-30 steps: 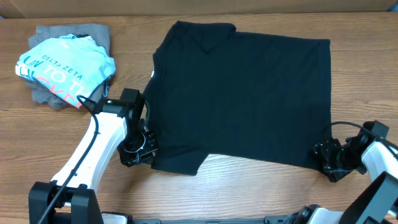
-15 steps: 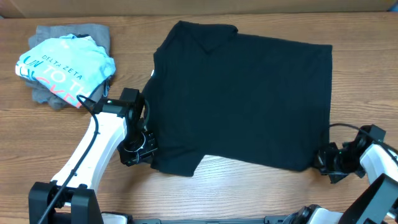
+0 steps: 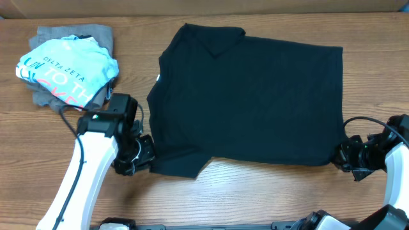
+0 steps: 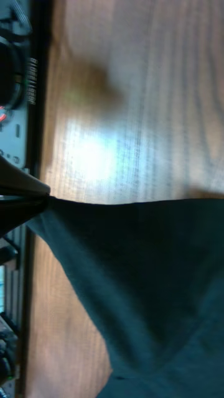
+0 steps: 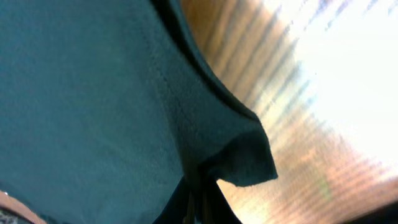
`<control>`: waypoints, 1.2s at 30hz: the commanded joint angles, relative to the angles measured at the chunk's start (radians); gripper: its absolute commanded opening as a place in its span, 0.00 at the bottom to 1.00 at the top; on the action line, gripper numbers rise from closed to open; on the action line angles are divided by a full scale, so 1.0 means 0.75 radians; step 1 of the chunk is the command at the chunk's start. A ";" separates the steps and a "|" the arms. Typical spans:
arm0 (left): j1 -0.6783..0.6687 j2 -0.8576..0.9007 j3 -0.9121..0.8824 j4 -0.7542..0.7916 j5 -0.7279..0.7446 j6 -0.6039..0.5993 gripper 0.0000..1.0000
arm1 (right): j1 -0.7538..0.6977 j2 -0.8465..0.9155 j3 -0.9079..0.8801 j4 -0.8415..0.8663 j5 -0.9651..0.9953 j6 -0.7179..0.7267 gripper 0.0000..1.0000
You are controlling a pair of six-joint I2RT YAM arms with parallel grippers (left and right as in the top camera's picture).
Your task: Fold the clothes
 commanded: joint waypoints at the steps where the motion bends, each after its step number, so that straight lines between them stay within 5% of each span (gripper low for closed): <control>1: 0.004 -0.100 0.030 -0.072 -0.010 -0.030 0.04 | 0.005 -0.040 0.027 -0.043 0.002 -0.021 0.04; 8: 0.005 -0.259 0.030 -0.214 -0.017 -0.035 0.04 | 0.005 -0.094 0.026 -0.155 -0.008 -0.053 0.04; 36: 0.005 0.011 0.030 1.028 0.283 0.045 0.04 | 0.005 0.207 0.023 0.388 -0.013 0.253 0.04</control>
